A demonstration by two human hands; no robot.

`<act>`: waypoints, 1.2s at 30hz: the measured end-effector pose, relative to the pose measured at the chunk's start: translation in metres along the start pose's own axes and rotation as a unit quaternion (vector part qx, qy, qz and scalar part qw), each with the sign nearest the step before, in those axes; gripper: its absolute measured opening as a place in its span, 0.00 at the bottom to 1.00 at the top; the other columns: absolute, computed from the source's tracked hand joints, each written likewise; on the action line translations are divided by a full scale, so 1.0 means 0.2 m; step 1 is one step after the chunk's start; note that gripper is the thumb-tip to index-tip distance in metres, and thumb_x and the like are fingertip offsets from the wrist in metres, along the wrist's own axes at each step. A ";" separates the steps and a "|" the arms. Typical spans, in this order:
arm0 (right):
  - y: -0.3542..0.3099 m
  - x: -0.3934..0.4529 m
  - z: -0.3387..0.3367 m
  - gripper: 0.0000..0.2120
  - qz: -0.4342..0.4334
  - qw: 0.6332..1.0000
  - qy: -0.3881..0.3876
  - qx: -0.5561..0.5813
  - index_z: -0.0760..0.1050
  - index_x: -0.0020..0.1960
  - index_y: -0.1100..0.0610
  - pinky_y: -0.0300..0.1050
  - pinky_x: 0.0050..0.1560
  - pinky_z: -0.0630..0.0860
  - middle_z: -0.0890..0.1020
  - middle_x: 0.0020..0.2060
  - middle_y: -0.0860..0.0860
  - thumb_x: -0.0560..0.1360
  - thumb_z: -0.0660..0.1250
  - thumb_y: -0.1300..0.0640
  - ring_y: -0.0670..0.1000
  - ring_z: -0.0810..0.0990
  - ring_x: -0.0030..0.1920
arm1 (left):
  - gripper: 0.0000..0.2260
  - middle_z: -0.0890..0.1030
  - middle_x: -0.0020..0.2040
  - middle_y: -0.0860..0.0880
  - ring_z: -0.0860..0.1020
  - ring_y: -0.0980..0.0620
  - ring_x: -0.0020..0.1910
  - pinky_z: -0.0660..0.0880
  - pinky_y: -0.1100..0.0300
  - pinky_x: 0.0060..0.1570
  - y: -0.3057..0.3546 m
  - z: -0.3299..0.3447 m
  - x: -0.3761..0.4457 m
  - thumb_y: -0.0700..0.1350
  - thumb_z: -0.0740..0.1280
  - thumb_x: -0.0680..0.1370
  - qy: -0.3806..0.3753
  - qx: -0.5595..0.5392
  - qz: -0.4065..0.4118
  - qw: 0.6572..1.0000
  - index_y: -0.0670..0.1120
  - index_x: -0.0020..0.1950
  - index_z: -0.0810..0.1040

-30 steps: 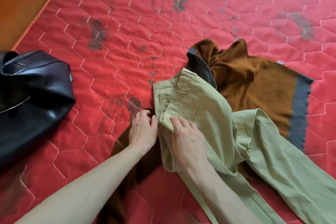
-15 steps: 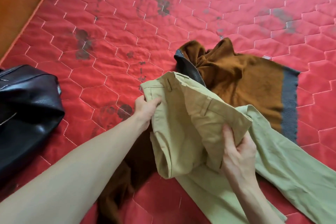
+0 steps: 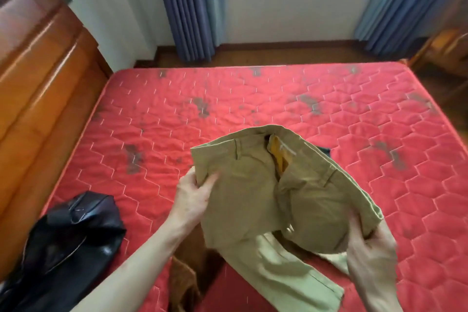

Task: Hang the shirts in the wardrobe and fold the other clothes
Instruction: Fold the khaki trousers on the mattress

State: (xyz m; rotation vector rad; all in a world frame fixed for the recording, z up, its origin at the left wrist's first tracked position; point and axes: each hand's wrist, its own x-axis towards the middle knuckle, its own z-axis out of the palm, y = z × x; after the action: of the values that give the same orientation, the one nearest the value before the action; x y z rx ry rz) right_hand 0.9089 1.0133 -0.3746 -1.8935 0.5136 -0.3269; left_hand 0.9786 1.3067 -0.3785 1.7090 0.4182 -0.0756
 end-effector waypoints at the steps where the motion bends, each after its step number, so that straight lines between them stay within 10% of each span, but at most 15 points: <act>1: -0.10 -0.02 -0.09 0.12 -0.028 1.000 0.008 -0.008 0.78 0.57 0.39 0.27 0.43 0.73 0.84 0.39 0.51 0.82 0.68 0.56 0.38 0.79 0.38 | 0.06 0.88 0.47 0.47 0.86 0.48 0.47 0.84 0.51 0.49 0.13 -0.01 -0.08 0.46 0.70 0.82 -0.001 0.003 0.022 1.000 0.44 0.52 0.84; 7: -0.73 -0.16 -0.52 0.02 -0.113 0.993 0.042 -0.008 0.78 0.51 0.37 0.44 0.37 0.75 0.79 0.33 0.62 0.80 0.70 0.45 0.58 0.76 0.35 | 0.08 0.84 0.39 0.56 0.76 0.59 0.40 0.76 0.61 0.40 0.81 -0.02 -0.57 0.43 0.70 0.82 -0.039 0.014 0.124 0.991 0.48 0.44 0.83; 17: -1.22 -0.05 -0.87 0.02 -0.188 0.977 0.100 -0.025 0.83 0.50 0.53 0.31 0.38 0.69 0.80 0.32 0.38 0.80 0.71 0.57 0.39 0.76 0.34 | 0.03 0.87 0.51 0.49 0.85 0.48 0.53 0.81 0.41 0.56 1.35 0.00 -0.89 0.46 0.72 0.81 -0.044 -0.008 0.205 0.978 0.51 0.53 0.85; 24: -1.43 0.11 -1.12 0.08 -0.227 0.969 0.098 0.002 0.85 0.49 0.53 0.53 0.43 0.79 0.85 0.35 0.47 0.80 0.72 0.49 0.54 0.81 0.38 | 0.06 0.87 0.49 0.58 0.84 0.61 0.49 0.79 0.67 0.51 1.66 -0.02 -0.98 0.41 0.75 0.78 -0.013 0.021 0.301 0.953 0.49 0.54 0.84; 29: -1.66 0.24 -1.28 0.06 -0.275 0.957 0.094 0.004 0.83 0.49 0.51 0.40 0.39 0.74 0.83 0.36 0.45 0.80 0.72 0.49 0.45 0.80 0.38 | 0.07 0.88 0.48 0.55 0.86 0.57 0.49 0.82 0.64 0.48 1.91 -0.06 -0.99 0.40 0.76 0.76 -0.019 -0.017 0.311 0.950 0.47 0.53 0.85; 36: -1.92 0.45 -1.44 0.11 -0.287 0.950 0.118 -0.039 0.80 0.44 0.53 0.55 0.43 0.78 0.81 0.36 0.48 0.79 0.72 0.47 0.52 0.80 0.39 | 0.08 0.88 0.48 0.52 0.86 0.53 0.50 0.82 0.66 0.44 2.22 -0.16 -1.02 0.39 0.77 0.75 -0.009 -0.041 0.315 0.948 0.45 0.53 0.85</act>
State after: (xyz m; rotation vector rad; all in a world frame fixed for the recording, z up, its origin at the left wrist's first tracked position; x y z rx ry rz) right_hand 0.9315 0.8553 0.0874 -2.0672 0.1163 -0.9352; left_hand 0.9228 1.2355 0.1019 1.6861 -0.1525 0.3862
